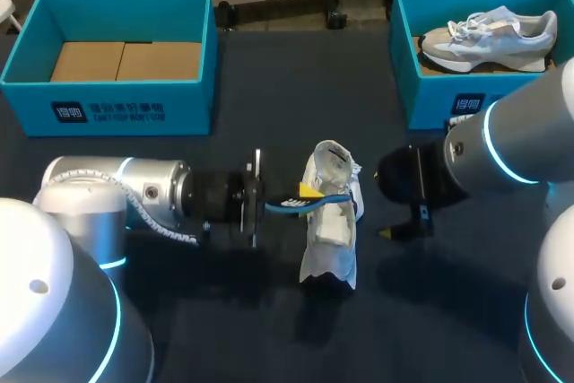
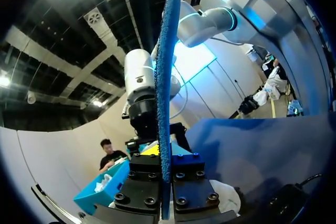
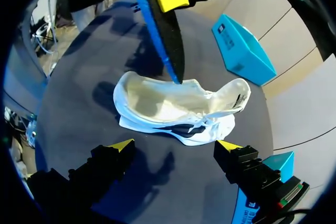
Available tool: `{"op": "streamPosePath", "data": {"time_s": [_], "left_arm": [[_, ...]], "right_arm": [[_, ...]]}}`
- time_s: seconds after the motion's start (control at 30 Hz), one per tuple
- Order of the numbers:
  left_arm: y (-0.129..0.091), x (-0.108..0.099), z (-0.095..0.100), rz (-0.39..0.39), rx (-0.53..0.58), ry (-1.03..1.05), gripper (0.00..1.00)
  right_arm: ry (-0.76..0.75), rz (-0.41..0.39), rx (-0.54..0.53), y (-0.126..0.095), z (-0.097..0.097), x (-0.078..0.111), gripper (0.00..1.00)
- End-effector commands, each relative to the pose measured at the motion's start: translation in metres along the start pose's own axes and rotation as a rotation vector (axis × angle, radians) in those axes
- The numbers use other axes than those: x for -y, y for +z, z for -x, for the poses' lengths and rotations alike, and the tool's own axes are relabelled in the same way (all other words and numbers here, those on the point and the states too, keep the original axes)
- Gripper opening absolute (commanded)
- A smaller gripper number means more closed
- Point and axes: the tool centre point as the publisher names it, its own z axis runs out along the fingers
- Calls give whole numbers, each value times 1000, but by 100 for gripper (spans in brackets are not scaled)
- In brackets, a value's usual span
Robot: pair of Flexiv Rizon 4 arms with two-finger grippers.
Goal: Take the shoe out of the shoebox, open the shoe tongue, remove and reinsert the insole, then place the shoe into the shoebox
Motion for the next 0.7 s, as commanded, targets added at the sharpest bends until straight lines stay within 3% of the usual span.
{"op": "streamPosePath", "data": {"time_s": [0.03, 0.7], "left_arm": [[1, -4, -6, 1, -2, -10, 0], [15, -18, -22, 49, -28, 6, 0]], "right_arm": [[6, -7, 3, 0, 0, 3, 100], [11, 2, -15, 1, -3, 16, 100]]}}
